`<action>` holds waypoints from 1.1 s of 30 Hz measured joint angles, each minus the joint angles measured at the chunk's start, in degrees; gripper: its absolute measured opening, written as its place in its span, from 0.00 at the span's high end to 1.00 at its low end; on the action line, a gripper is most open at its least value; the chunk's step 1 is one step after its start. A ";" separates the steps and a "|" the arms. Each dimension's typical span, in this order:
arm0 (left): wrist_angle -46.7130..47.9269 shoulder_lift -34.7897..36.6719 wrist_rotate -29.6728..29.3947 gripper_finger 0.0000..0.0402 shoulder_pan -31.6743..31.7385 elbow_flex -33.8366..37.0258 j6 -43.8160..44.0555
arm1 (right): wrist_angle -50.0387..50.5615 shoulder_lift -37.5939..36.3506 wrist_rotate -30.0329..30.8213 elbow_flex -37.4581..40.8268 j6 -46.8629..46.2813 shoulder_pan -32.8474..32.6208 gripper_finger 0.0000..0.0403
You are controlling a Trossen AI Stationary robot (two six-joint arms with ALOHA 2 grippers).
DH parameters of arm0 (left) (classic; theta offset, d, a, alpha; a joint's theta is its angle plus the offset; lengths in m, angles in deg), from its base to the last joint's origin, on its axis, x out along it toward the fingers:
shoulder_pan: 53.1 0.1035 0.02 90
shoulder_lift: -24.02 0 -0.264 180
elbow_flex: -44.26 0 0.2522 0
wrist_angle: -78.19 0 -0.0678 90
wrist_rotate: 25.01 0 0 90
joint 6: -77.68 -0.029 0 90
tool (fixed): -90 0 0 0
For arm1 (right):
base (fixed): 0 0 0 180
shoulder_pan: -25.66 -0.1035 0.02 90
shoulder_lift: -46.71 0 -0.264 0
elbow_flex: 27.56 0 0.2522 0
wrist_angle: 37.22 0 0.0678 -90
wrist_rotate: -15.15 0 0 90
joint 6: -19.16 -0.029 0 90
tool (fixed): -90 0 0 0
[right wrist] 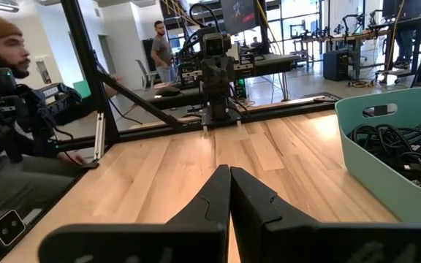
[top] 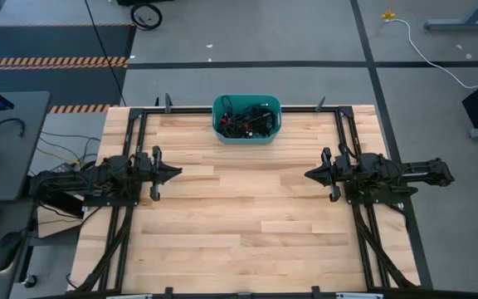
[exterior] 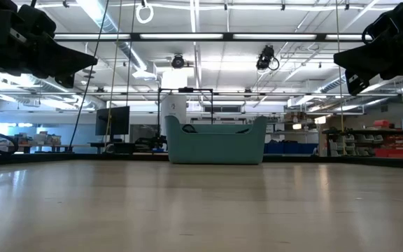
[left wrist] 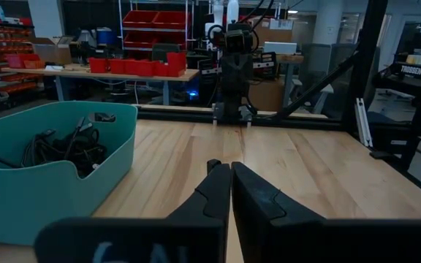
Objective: Pick and place USB-C Cables
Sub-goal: Return to Home Position
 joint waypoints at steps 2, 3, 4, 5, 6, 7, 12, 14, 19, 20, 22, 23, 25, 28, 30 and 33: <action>-0.01 0.00 0.00 0.95 0.00 0.00 -0.01 | 0.00 0.01 -0.01 0.00 0.00 0.00 0.97; 0.00 0.00 -0.02 0.94 0.00 0.00 -0.01 | 0.00 0.01 0.00 0.00 0.00 0.00 0.97; 0.00 0.00 0.00 0.94 0.00 0.00 0.01 | 0.00 0.00 0.00 0.00 0.00 0.00 0.97; 0.00 0.00 0.00 0.93 0.00 0.00 0.01 | 0.00 0.00 0.00 0.00 0.01 0.00 0.97; -0.01 0.00 0.00 0.93 0.00 0.00 -0.01 | 0.00 0.00 -0.01 0.00 0.00 0.00 0.97; 0.00 0.00 0.00 0.93 0.00 0.00 -0.01 | 0.00 0.01 0.00 0.00 0.00 0.00 0.97; -0.01 0.00 -0.01 0.92 0.00 0.00 0.01 | 0.00 0.00 0.00 0.00 0.00 0.00 0.97; -0.01 0.00 -0.01 0.93 0.00 0.00 -0.01 | 0.00 0.00 0.00 0.00 0.00 0.00 0.97; 0.00 0.00 0.00 0.94 0.00 0.00 -0.03 | 0.00 0.00 0.01 0.00 0.00 0.00 0.97; 0.00 0.00 -0.02 0.95 -0.01 0.00 0.01 | 0.00 0.00 0.01 0.00 0.00 0.00 0.97; 0.00 0.00 -0.01 0.95 0.00 0.00 0.00 | 0.00 0.01 -0.01 0.00 0.00 0.00 0.97; -0.01 0.00 0.00 0.95 0.00 0.00 -0.02 | 0.00 0.00 0.00 0.00 0.00 0.00 0.97; 0.00 0.00 -0.02 0.94 0.00 0.00 0.01 | 0.00 0.02 0.01 0.00 0.00 0.00 0.97; 0.00 0.00 0.00 0.93 0.00 0.00 -0.01 | 0.00 0.00 -0.01 0.00 0.00 0.00 0.97; 0.00 0.00 0.00 0.92 0.00 0.00 -0.01 | 0.00 0.00 0.00 0.00 0.00 0.00 0.97; 0.00 0.00 0.00 0.92 0.00 0.00 0.01 | 0.00 0.00 0.01 0.00 0.00 0.00 0.97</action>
